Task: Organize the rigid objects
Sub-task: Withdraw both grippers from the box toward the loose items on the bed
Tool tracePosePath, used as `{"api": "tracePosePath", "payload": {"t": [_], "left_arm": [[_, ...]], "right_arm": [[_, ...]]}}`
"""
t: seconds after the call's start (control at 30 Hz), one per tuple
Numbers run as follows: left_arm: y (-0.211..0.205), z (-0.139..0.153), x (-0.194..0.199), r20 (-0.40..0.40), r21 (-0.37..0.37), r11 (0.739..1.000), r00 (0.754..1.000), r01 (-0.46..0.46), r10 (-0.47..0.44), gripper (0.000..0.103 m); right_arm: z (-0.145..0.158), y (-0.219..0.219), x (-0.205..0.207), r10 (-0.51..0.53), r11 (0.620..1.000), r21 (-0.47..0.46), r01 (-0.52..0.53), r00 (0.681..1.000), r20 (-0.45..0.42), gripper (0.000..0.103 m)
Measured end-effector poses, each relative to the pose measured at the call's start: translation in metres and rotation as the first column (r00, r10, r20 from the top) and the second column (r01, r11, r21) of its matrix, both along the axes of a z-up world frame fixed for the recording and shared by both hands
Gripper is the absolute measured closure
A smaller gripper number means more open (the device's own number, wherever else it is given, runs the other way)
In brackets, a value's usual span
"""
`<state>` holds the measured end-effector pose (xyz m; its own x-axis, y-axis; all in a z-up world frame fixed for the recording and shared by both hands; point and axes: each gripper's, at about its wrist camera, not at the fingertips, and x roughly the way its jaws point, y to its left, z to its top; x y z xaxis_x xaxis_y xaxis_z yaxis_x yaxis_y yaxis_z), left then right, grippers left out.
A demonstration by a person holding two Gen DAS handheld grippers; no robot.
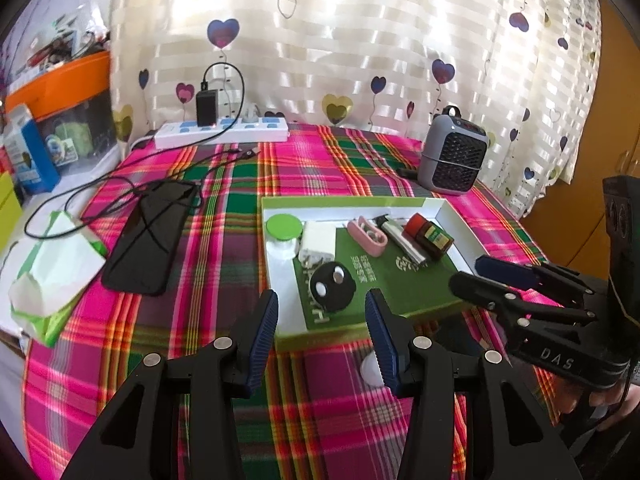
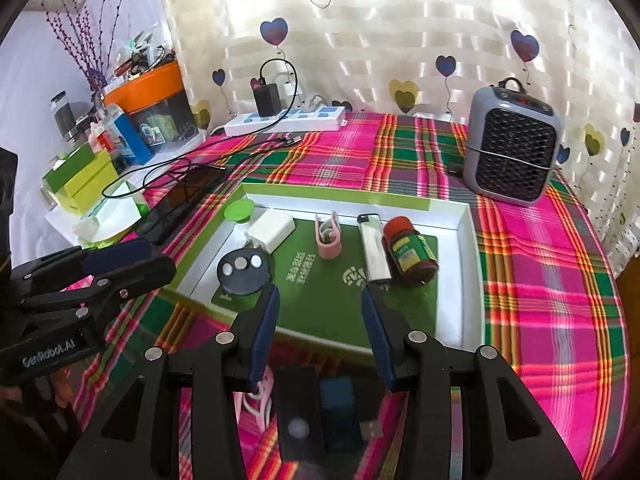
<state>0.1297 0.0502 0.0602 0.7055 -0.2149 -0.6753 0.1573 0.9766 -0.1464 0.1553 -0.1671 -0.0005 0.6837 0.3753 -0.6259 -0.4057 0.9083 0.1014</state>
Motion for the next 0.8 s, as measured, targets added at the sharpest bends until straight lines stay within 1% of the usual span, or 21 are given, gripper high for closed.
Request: {"api": "tracePosePath", "payload": {"t": [0.23, 0.47, 0.6, 0.73, 0.8], "left_arm": [[0.002, -0.007, -0.013, -0.016, -0.020, 1.000, 1.000, 0.013, -0.013, 0.058], [0.006, -0.016, -0.020, -0.042, -0.046, 0.999, 0.999, 0.001, -0.003, 0.058], [0.006, -0.021, -0.022, -0.058, -0.057, 0.998, 0.998, 0.008, -0.011, 0.058], [0.005, -0.026, -0.022, -0.072, -0.061, 0.998, 0.997, 0.013, -0.017, 0.058], [0.003, -0.029, -0.023, -0.080, -0.065, 0.998, 0.997, 0.018, -0.023, 0.058]], "right_arm": [[-0.004, -0.014, -0.013, -0.030, 1.000, 0.006, 0.030, 1.000, 0.002, 0.059], [-0.011, -0.024, -0.025, -0.041, 0.999, 0.007, 0.041, 0.999, 0.000, 0.059], [-0.015, -0.029, -0.032, -0.058, 0.998, -0.007, 0.058, 0.998, 0.000, 0.059], [-0.022, -0.029, -0.044, -0.025, 1.000, -0.002, 0.025, 1.000, -0.008, 0.059], [-0.026, -0.025, -0.048, -0.003, 1.000, -0.022, 0.003, 1.000, -0.006, 0.059]]}}
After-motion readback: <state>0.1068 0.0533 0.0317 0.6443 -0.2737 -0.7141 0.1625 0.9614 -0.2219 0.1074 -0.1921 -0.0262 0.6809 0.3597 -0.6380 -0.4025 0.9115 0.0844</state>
